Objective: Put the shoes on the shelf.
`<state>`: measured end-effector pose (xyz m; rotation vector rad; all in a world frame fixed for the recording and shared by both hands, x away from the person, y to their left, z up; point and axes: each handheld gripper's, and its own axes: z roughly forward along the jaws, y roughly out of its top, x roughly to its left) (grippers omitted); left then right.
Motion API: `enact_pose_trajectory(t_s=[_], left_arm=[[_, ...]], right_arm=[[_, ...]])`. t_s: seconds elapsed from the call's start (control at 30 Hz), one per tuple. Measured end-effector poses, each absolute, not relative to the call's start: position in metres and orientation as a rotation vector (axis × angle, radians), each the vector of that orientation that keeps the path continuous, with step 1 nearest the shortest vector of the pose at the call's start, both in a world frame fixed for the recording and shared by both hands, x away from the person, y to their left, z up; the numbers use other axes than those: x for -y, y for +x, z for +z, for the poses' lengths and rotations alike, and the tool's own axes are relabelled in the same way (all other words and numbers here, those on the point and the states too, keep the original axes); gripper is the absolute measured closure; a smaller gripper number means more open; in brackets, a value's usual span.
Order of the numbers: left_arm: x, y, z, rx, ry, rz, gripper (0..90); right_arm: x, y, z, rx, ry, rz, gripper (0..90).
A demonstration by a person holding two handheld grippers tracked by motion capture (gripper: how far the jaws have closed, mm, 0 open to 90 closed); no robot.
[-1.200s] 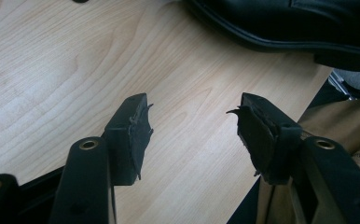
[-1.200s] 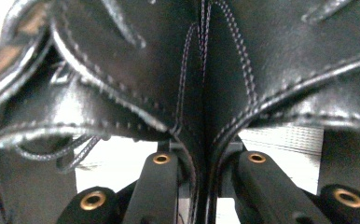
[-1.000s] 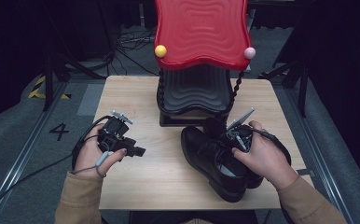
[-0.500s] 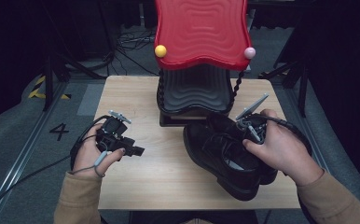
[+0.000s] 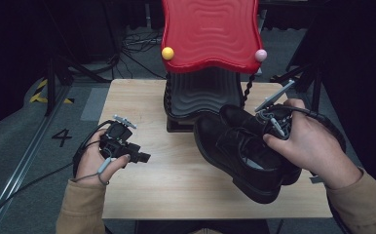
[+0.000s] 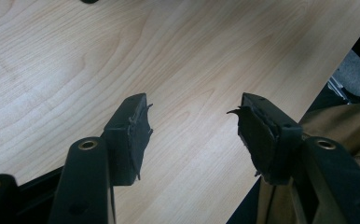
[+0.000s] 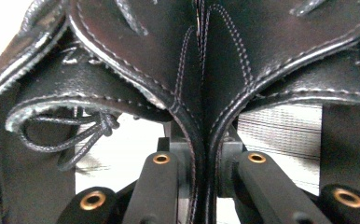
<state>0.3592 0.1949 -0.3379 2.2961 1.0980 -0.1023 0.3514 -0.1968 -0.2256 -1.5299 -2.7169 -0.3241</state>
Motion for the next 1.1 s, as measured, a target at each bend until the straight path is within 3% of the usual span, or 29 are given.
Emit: enact_pose_trajectory(t_s=[1.1], left_arm=[[-0.206,0.356,-0.338,-1.127,2.26,-0.093,43.3]], right_arm=[[0.196,0.363,-0.106,2.687,-1.517,-0.405,82.1]])
